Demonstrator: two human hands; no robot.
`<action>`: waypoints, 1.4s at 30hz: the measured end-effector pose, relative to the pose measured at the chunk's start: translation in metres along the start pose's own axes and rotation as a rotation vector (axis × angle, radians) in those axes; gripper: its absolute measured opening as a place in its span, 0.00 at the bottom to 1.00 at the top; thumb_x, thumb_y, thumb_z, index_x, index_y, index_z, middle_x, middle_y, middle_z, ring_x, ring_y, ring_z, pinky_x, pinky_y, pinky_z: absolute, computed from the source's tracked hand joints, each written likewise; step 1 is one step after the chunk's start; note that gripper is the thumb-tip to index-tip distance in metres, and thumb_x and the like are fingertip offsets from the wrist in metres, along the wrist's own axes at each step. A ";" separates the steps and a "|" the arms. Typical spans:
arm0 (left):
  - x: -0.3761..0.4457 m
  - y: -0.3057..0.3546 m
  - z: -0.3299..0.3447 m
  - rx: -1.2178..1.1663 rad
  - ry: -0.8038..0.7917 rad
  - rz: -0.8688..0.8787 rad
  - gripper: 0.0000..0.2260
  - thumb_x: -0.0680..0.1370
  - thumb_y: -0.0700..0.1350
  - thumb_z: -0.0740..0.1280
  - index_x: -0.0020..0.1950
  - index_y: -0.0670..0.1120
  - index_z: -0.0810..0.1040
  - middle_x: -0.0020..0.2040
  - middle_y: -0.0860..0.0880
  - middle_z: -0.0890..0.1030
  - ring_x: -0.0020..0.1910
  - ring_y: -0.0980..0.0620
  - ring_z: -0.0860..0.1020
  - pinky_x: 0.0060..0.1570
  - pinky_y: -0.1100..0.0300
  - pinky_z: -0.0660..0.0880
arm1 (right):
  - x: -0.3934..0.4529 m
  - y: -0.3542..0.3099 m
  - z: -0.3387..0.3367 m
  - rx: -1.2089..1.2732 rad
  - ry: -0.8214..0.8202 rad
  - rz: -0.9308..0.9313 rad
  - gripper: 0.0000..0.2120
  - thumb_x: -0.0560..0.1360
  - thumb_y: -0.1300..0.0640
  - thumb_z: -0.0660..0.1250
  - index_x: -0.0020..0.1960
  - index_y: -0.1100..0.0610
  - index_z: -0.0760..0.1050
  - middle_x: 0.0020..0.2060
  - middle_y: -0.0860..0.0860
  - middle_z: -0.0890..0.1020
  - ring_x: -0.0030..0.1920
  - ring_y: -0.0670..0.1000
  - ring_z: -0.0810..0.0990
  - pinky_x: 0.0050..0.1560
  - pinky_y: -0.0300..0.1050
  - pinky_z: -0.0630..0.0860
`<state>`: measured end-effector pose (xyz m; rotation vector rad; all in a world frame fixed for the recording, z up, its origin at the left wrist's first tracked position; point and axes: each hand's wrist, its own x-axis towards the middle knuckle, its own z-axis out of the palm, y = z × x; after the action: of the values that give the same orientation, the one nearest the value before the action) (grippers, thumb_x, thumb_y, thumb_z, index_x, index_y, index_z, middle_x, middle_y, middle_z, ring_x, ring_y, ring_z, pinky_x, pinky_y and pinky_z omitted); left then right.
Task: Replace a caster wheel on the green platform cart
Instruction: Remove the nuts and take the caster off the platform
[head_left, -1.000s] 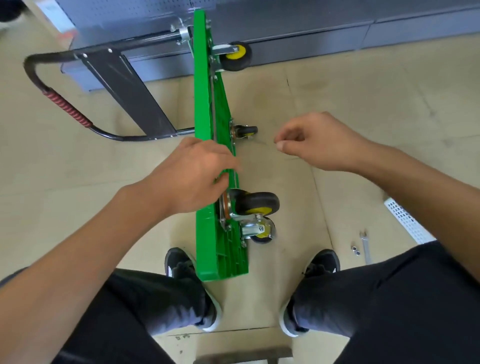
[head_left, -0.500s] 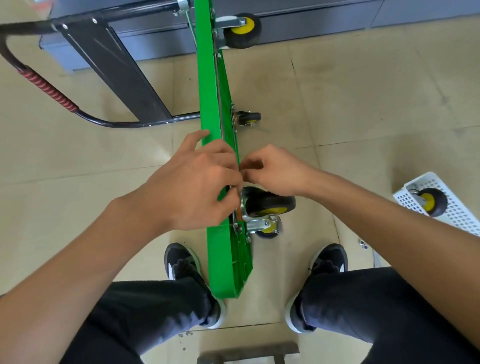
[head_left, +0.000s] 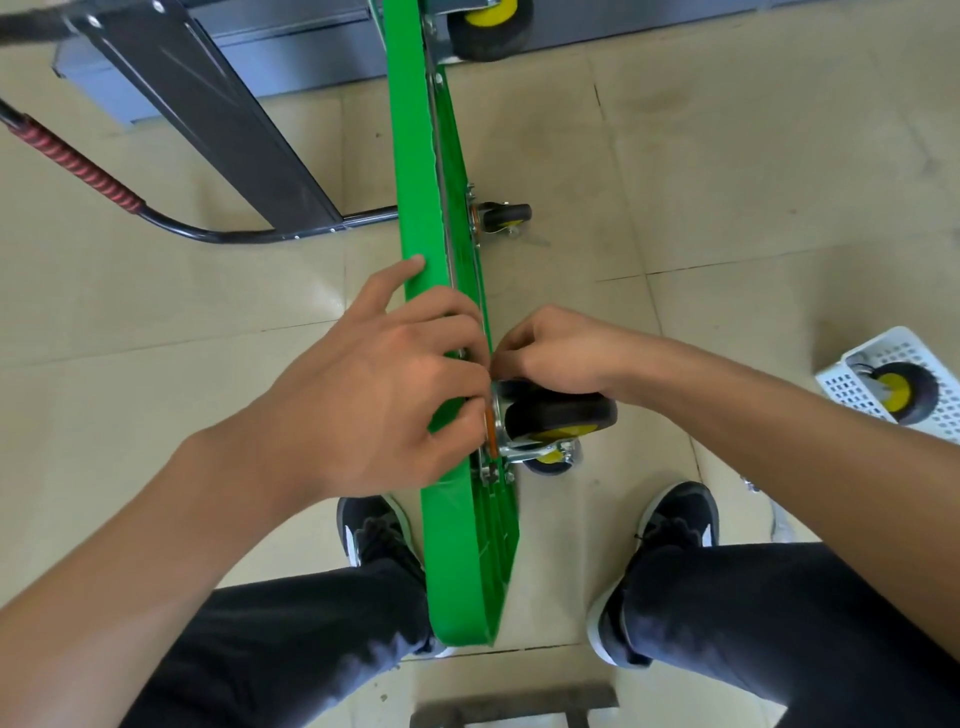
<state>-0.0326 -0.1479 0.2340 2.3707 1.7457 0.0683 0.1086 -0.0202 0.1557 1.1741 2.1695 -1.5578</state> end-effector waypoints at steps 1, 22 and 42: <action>-0.001 0.000 0.000 -0.004 0.002 0.001 0.15 0.78 0.53 0.59 0.43 0.53 0.85 0.47 0.56 0.80 0.61 0.52 0.75 0.75 0.42 0.56 | 0.000 0.001 0.000 0.001 -0.004 0.016 0.09 0.75 0.50 0.70 0.45 0.56 0.84 0.40 0.54 0.84 0.40 0.51 0.80 0.38 0.42 0.73; -0.003 0.002 -0.001 -0.027 0.000 -0.016 0.15 0.78 0.52 0.59 0.42 0.52 0.85 0.47 0.55 0.80 0.59 0.52 0.76 0.76 0.43 0.55 | 0.005 -0.003 0.002 0.081 -0.057 0.108 0.07 0.71 0.55 0.72 0.36 0.56 0.81 0.31 0.53 0.78 0.35 0.54 0.76 0.36 0.43 0.72; -0.004 0.003 0.000 -0.021 0.002 -0.016 0.16 0.79 0.52 0.58 0.42 0.52 0.84 0.46 0.55 0.79 0.60 0.52 0.76 0.75 0.42 0.56 | 0.004 -0.008 0.000 0.328 -0.056 0.121 0.08 0.71 0.69 0.72 0.42 0.57 0.82 0.30 0.51 0.80 0.27 0.47 0.75 0.23 0.34 0.68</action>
<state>-0.0311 -0.1521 0.2350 2.3417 1.7560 0.0861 0.1001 -0.0195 0.1592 1.3068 1.8169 -1.9166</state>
